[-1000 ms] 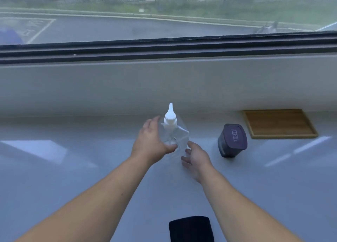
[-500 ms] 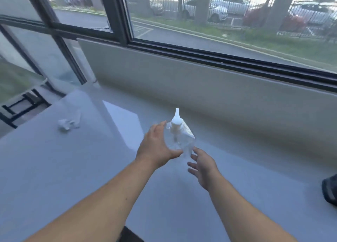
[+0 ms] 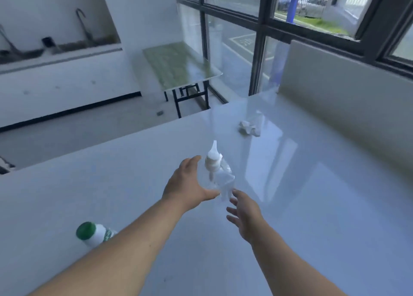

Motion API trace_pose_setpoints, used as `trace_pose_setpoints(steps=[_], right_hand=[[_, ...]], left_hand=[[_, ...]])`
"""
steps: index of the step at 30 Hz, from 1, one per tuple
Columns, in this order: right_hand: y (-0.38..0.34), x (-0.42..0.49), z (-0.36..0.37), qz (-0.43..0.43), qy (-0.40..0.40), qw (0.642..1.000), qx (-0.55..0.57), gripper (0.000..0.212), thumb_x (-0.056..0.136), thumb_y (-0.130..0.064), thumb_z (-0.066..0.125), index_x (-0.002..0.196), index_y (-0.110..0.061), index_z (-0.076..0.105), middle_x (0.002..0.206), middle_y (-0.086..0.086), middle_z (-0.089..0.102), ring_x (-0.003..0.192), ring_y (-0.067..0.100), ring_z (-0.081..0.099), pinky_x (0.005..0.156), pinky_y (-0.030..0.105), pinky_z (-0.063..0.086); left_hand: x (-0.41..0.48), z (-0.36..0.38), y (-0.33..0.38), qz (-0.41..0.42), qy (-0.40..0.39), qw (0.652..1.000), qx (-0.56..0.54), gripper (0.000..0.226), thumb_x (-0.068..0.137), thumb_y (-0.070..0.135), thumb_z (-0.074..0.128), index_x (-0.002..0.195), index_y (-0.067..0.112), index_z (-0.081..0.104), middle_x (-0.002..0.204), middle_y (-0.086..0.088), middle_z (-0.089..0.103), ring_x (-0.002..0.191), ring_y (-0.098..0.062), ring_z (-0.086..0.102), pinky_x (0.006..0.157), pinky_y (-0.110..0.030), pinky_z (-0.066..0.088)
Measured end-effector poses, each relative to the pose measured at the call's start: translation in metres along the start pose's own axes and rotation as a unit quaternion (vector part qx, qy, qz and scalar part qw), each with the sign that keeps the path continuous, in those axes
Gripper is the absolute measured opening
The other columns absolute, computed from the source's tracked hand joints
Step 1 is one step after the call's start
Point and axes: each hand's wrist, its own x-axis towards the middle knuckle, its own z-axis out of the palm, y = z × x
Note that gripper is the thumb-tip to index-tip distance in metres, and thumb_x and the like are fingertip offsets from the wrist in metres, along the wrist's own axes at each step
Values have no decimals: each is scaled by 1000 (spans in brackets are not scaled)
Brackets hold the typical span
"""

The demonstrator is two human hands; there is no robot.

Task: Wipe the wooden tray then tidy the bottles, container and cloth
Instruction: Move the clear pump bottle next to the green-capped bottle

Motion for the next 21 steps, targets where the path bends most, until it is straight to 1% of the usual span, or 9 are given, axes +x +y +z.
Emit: trace_pose_setpoints(steps=[2, 4, 6, 10, 14, 18, 21], right_hand=[[14, 4, 45, 12, -24, 999, -20, 37, 102, -39, 53, 134, -22, 61, 139, 5, 60, 119, 29, 61, 105, 49, 50], [28, 7, 85, 21, -45, 998, -43, 39, 102, -39, 53, 135, -21, 61, 139, 5, 60, 117, 28, 61, 106, 49, 50], [41, 10, 119, 31, -61, 996, -65, 36, 102, -38, 53, 133, -22, 62, 137, 4, 61, 116, 27, 62, 106, 50, 50], [60, 12, 165, 46, -79, 991, -93, 28, 103, -37, 51, 126, -25, 62, 137, 4, 60, 115, 27, 62, 106, 49, 50], [73, 17, 189, 58, -79, 990, -102, 27, 103, -37, 51, 125, -24, 60, 136, 5, 60, 114, 28, 63, 105, 50, 51], [80, 25, 198, 66, -70, 990, -101, 24, 103, -35, 52, 122, -22, 60, 133, 7, 61, 115, 30, 63, 106, 52, 51], [83, 32, 199, 71, -67, 990, -101, 28, 102, -34, 53, 123, -18, 63, 130, 8, 61, 114, 31, 64, 106, 52, 51]], left_hand=[[-10, -23, -43, -32, 9, 999, 2, 129, 50, 83, 71, 159, 36, 20, 164, 13, 25, 143, -12, 39, 106, -33, 42], [-20, -42, -82, -60, 19, 998, 2, 129, 50, 83, 71, 159, 37, 20, 164, 14, 25, 142, -12, 41, 103, -32, 43], [-31, -57, -116, -83, 28, 996, 3, 127, 52, 82, 74, 159, 38, 20, 164, 13, 25, 141, -12, 42, 102, -32, 43], [-44, -74, -164, -121, 33, 992, 0, 127, 54, 80, 76, 159, 38, 19, 164, 13, 24, 139, -13, 45, 100, -31, 43], [-50, -79, -191, -145, 33, 989, 4, 125, 56, 77, 78, 158, 38, 19, 164, 13, 23, 135, -13, 48, 94, -29, 42], [-46, -78, -200, -154, 14, 988, 17, 124, 55, 77, 77, 157, 39, 18, 162, 13, 24, 129, -16, 53, 87, -30, 41], [-39, -77, -200, -165, -5, 985, 40, 125, 56, 73, 81, 157, 36, 18, 162, 10, 25, 129, -19, 54, 87, -33, 44]])
